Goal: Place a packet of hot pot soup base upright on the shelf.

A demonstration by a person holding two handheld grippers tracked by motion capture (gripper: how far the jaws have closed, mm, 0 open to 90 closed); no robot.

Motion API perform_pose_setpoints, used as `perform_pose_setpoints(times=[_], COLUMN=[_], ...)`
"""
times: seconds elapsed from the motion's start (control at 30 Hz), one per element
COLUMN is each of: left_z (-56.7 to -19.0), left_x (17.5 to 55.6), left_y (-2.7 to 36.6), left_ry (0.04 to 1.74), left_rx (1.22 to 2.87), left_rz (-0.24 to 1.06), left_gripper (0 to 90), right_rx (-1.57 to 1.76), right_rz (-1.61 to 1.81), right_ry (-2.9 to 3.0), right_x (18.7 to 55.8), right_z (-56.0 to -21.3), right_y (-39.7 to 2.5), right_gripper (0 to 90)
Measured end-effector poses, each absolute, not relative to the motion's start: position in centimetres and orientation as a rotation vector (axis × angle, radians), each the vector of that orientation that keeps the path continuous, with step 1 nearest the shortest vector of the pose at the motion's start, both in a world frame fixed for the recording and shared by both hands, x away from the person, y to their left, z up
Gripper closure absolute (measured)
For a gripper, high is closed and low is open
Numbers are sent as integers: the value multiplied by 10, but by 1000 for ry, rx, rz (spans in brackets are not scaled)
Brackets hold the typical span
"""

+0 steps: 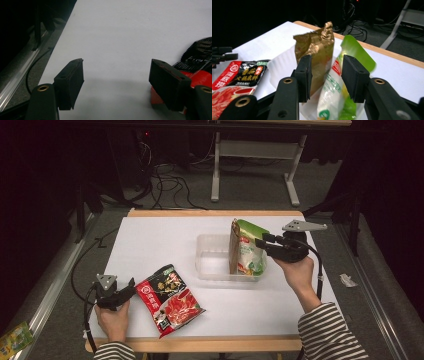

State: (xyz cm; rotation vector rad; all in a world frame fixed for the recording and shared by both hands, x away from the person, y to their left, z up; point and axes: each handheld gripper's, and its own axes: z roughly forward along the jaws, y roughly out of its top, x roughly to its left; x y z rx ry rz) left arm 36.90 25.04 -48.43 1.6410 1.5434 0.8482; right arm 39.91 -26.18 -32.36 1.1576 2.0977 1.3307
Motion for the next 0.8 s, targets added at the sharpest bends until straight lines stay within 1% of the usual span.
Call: perform_pose_setpoints(times=[0.8], left_z=[-484], left_x=[369], left_y=[251], left_ry=[1542], left_rx=[1647], left_rz=[848], left_gripper=[285], right_rx=[1166], right_rz=[1301], right_ry=[2018], right_x=[368], right_z=[-338], right_y=[-299], right_gripper=[579])
